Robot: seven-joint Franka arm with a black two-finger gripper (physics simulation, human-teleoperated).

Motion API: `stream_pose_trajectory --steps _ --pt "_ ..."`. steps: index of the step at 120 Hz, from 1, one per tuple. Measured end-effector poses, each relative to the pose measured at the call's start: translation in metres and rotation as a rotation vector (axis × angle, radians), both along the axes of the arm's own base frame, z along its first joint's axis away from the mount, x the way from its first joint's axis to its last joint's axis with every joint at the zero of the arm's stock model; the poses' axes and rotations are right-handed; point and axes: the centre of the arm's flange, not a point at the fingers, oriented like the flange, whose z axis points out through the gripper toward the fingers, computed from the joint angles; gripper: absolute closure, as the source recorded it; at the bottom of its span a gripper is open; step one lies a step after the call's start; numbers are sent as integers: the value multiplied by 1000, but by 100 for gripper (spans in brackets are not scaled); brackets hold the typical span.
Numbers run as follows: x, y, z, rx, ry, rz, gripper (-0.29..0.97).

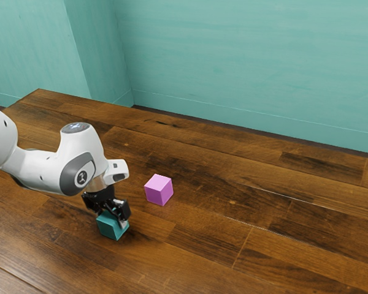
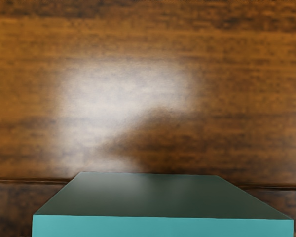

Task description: Pick up the blue block with one arm, and put the blue block on the pink block with one arm

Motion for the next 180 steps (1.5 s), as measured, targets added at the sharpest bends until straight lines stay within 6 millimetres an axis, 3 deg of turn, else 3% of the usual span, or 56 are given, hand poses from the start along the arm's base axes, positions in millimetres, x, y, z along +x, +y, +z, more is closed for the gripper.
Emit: stream_pose_trajectory --steps 19,34,46,50,62,71,79,88,112,147,180 --pt "0 0 0 0 -5 1 29" --pt "1 0 1 3 -7 4 31" --pt "6 0 22 1 -38 8 34" --pt "17 0 37 0 -60 9 35" --pt "79 -7 95 -5 -139 -1 36" --pt "104 -26 113 -17 -137 -27 35" --pt "118 -42 106 -31 -102 -44 35" --pt "129 -47 97 -41 -67 -36 35" --pt "137 -44 82 -19 2 -24 34" --pt "166 -39 85 24 8 -31 35" --pt "173 -41 79 8 25 -11 34"
